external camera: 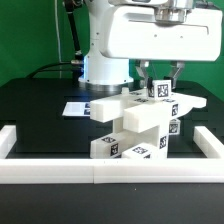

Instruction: Assemble chair

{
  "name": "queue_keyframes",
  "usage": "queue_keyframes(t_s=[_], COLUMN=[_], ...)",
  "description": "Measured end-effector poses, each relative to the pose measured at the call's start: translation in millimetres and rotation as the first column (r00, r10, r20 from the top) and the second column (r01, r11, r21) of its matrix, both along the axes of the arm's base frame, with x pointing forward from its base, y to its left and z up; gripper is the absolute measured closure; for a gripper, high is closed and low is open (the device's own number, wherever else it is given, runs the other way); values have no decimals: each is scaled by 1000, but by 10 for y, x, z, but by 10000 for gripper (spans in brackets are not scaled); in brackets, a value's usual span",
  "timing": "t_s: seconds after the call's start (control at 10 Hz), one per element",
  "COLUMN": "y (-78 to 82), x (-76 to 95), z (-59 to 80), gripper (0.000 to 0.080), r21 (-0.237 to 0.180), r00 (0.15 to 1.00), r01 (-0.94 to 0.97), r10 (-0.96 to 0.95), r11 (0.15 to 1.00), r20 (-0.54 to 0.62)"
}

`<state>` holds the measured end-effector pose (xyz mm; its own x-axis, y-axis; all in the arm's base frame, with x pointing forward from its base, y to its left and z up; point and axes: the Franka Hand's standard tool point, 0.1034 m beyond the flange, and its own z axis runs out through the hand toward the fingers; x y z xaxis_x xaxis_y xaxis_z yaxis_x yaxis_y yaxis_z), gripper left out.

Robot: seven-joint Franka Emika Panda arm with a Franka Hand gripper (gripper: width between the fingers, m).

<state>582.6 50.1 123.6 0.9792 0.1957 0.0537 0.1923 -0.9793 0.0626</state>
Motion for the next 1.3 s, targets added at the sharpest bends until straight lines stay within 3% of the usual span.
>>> queue_keyframes(t_s=[0.5, 1.0, 1.3], y=[11, 25, 41], x=[-1, -2, -1], z=[-2, -3, -2], gripper=[512, 512, 512], r21=[27, 54, 75], r00=[944, 804, 655], r01=[328, 593, 753], r10=[-328, -595, -755], r11=[944, 803, 654], r20=[12, 13, 7])
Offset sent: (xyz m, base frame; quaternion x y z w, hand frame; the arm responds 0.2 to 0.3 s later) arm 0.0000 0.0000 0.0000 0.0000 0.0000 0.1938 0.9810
